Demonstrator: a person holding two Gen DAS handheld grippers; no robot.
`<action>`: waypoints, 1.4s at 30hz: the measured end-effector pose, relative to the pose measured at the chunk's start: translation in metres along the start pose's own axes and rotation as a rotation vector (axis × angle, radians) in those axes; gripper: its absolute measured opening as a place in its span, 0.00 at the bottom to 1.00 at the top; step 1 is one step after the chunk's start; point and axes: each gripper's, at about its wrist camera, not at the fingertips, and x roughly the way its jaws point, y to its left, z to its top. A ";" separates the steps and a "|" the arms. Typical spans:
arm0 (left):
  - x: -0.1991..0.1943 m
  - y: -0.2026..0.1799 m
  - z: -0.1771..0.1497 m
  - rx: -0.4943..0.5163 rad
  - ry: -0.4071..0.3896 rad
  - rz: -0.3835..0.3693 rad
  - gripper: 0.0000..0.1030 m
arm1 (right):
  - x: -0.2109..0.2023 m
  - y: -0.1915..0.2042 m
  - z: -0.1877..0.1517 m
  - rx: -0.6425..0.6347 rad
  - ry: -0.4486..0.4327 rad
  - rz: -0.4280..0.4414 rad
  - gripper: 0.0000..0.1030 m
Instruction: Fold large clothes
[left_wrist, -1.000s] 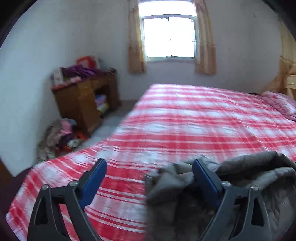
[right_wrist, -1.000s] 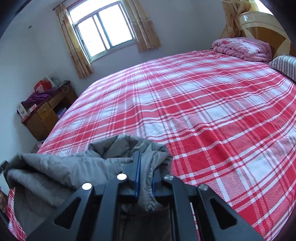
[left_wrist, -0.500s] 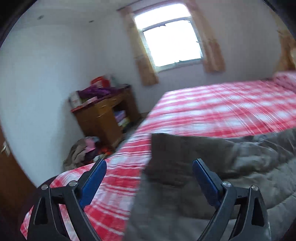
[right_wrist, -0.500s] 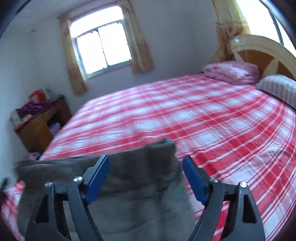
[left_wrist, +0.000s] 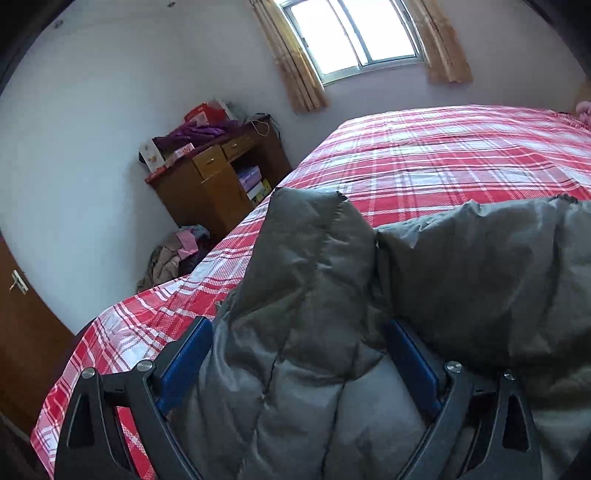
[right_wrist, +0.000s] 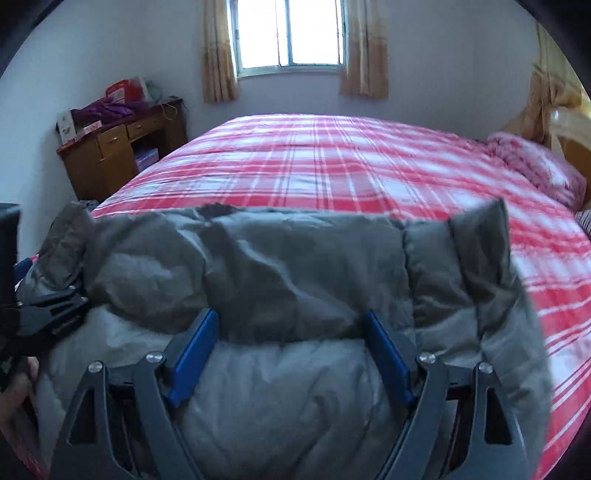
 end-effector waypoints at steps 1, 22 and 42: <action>0.003 -0.001 0.000 -0.002 0.004 0.001 0.95 | 0.003 -0.001 -0.002 0.003 -0.006 0.001 0.81; 0.023 -0.010 -0.007 0.009 0.108 -0.003 0.99 | 0.020 -0.007 -0.008 0.060 0.060 0.031 0.83; 0.024 -0.013 -0.008 0.024 0.111 0.014 0.99 | 0.031 0.003 -0.006 0.021 0.128 -0.023 0.87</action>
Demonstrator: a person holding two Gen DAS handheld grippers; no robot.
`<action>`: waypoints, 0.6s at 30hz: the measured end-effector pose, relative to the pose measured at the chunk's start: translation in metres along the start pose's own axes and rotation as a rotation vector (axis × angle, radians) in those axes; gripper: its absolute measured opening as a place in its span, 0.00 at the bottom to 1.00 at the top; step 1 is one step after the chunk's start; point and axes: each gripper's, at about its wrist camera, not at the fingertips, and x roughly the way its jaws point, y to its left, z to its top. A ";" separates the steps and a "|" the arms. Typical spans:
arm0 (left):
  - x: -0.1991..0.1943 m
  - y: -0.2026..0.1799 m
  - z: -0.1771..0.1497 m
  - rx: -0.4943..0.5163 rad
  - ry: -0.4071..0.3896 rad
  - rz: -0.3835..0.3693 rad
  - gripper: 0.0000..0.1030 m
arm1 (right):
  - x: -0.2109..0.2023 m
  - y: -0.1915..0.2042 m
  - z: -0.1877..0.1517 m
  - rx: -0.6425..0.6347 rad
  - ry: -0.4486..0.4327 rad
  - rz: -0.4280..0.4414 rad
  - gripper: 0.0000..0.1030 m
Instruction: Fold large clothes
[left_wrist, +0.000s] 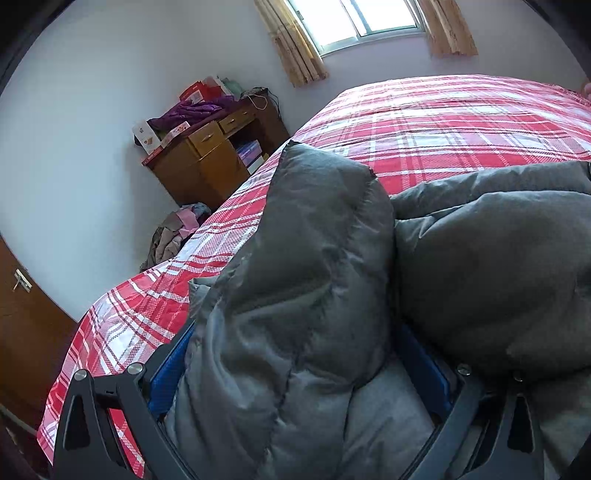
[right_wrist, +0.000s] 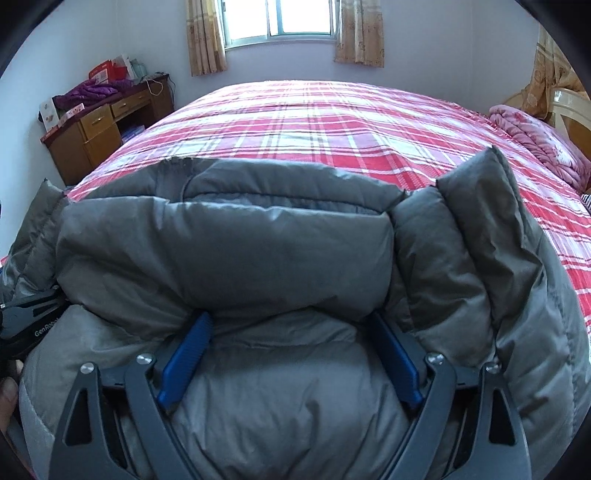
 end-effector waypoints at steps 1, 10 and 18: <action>0.000 0.000 0.000 0.001 0.000 0.000 0.99 | 0.000 0.000 0.000 -0.001 0.001 -0.002 0.87; -0.011 0.006 0.009 0.037 0.045 0.008 0.99 | 0.002 0.004 0.004 -0.018 0.018 -0.021 0.87; -0.093 0.001 0.052 -0.084 -0.052 -0.202 0.99 | -0.069 -0.038 0.023 0.115 -0.204 -0.111 0.75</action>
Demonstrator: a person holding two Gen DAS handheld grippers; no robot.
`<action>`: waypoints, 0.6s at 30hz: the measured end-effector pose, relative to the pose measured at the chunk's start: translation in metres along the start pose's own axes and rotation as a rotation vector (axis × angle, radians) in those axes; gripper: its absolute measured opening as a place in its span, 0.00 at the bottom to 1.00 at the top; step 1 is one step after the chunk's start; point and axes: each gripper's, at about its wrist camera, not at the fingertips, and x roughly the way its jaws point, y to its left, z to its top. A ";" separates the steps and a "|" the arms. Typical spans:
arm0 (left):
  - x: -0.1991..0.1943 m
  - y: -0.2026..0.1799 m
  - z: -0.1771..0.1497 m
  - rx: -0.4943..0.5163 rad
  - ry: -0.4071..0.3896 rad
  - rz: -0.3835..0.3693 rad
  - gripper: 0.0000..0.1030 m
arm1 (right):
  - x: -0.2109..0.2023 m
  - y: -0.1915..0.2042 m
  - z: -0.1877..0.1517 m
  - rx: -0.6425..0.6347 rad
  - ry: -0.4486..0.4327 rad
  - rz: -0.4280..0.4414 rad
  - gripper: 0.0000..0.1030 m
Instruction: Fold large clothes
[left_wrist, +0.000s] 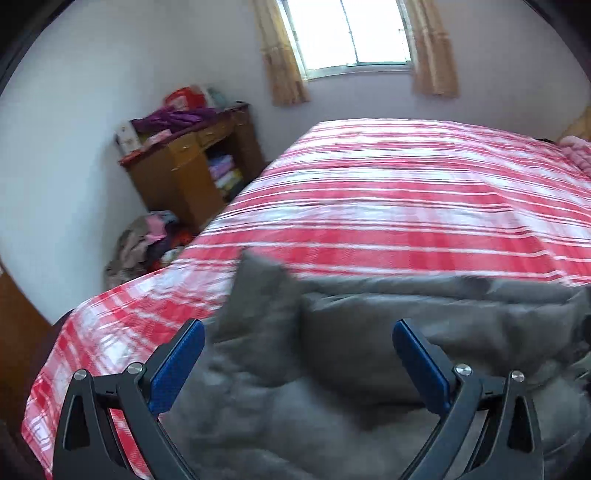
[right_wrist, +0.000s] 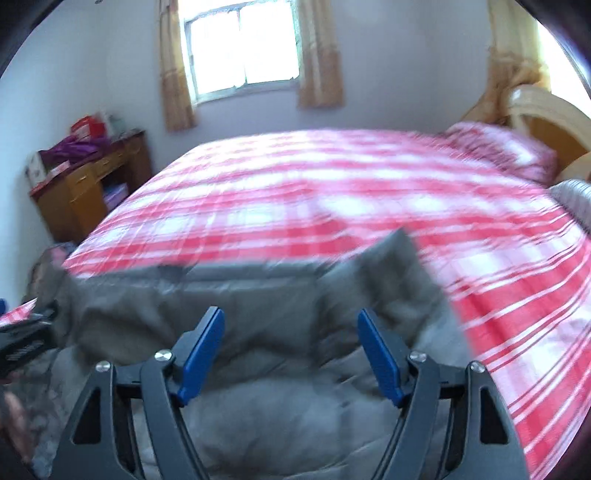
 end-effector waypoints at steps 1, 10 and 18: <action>0.003 -0.013 0.002 0.021 0.003 -0.003 0.99 | 0.004 -0.005 0.004 -0.016 -0.009 -0.052 0.75; 0.071 -0.067 -0.019 0.135 0.064 0.096 0.99 | 0.055 -0.037 -0.013 0.012 0.105 -0.068 0.75; 0.081 -0.076 -0.027 0.110 0.074 0.091 0.99 | 0.070 -0.035 -0.014 0.023 0.146 -0.052 0.77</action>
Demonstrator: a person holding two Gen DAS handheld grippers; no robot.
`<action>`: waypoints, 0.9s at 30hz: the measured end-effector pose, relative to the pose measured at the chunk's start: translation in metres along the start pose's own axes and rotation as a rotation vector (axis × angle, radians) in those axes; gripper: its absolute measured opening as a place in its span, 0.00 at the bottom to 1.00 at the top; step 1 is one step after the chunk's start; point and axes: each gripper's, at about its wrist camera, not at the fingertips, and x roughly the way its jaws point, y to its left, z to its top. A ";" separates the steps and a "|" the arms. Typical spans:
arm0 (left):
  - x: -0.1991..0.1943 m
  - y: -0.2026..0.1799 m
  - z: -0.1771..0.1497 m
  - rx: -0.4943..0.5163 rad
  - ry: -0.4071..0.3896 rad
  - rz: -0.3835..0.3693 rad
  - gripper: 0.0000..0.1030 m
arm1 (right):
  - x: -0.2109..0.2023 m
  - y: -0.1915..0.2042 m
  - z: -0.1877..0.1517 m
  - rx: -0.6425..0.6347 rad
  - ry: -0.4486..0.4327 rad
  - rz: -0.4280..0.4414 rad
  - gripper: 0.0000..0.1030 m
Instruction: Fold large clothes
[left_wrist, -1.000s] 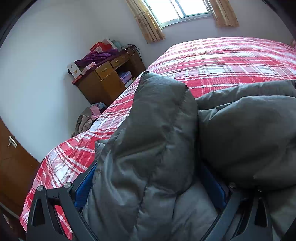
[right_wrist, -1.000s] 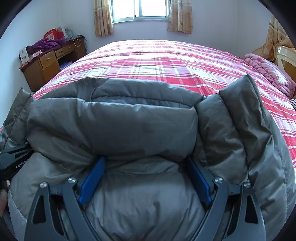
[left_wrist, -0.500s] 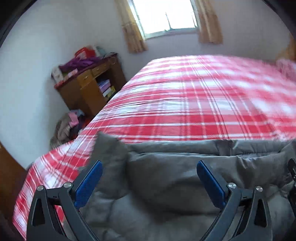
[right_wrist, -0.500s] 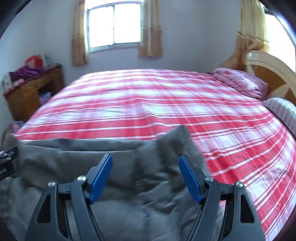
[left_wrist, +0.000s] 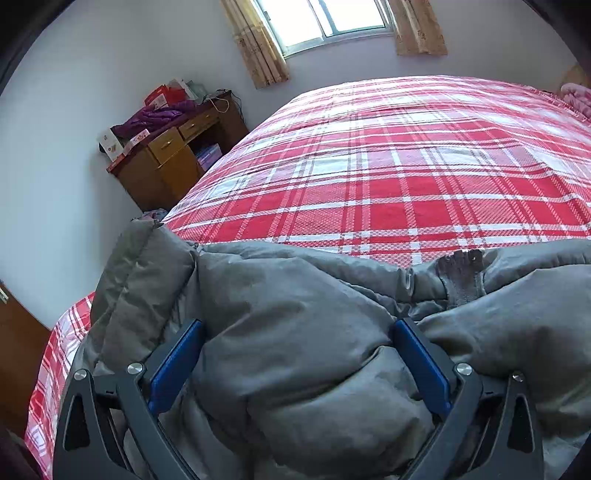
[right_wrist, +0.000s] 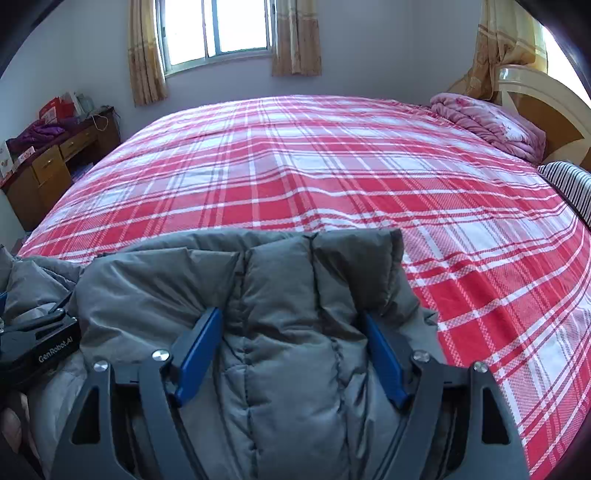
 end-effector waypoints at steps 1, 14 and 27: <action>0.000 -0.002 0.000 0.005 0.000 0.007 0.99 | 0.000 0.000 -0.001 -0.001 0.003 0.000 0.77; 0.002 -0.010 -0.001 0.032 -0.005 0.057 0.99 | 0.015 0.011 -0.002 -0.057 0.064 -0.062 0.81; 0.003 -0.012 0.005 0.077 0.023 0.049 0.99 | 0.019 0.015 -0.002 -0.073 0.076 -0.094 0.82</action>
